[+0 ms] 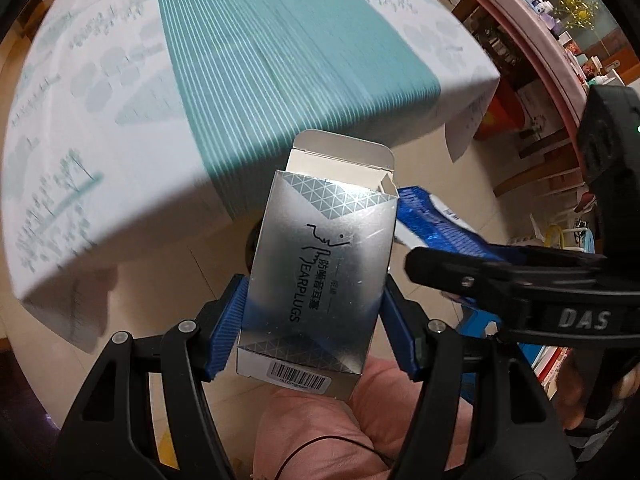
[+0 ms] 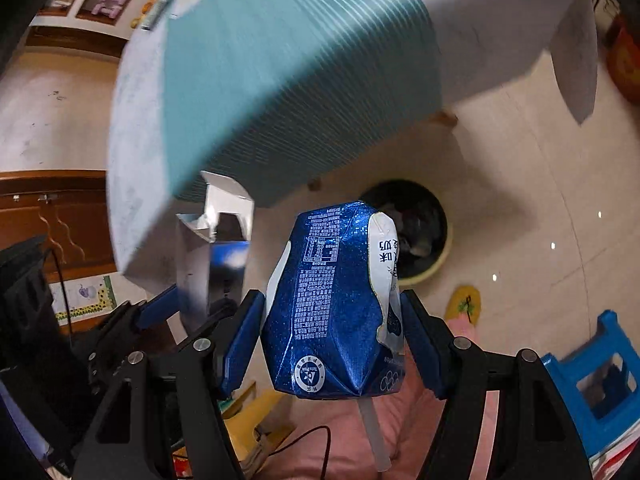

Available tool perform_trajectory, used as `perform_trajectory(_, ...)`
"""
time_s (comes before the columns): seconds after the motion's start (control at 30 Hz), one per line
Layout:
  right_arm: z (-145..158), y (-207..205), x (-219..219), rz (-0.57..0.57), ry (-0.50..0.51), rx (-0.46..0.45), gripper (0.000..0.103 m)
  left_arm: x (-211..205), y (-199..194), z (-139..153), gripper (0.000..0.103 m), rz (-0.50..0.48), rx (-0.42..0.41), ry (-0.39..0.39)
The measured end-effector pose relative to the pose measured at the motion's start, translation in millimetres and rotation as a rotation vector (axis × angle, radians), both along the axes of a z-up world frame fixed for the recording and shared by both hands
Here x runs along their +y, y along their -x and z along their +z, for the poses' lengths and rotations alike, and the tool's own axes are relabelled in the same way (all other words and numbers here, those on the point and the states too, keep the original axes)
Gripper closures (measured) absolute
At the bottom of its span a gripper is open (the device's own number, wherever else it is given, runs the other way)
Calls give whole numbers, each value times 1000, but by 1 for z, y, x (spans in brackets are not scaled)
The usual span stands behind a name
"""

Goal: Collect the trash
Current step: 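Carry the silver box and blue carton over the bin and open both tools, then raise both open tools back toward the table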

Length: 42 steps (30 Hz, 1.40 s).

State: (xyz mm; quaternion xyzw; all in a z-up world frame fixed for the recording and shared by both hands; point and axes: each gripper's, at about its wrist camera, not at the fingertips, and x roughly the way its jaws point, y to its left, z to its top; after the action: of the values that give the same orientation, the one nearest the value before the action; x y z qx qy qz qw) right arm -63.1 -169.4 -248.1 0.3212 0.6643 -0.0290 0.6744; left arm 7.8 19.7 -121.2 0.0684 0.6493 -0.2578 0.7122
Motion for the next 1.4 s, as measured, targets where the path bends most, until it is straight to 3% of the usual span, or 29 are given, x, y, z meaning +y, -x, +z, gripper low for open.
perform_trajectory(0.33,-120,14,-21,-83,-49,120,34,-11,21,-103,41,68,86,-44)
perform_trajectory(0.53,-165,4,-19,-123,-93,125,33,-11,22,-171,40,106,138,-93)
perform_trajectory(0.7,-186,-11,-24,-138,-96,84,22,-15,21,-206,40,150,138,-127)
perform_trajectory(0.83,-195,-10,-13,-124,-90,90,22,-18,22,-219,37,172,115,-148)
perform_trajectory(0.97,-200,-3,-9,-107,-79,103,22,-18,20,-225,24,168,103,-162)
perform_trajectory(1.4,-179,0,3,-20,-9,50,22,-9,17,-219,24,190,77,-194)
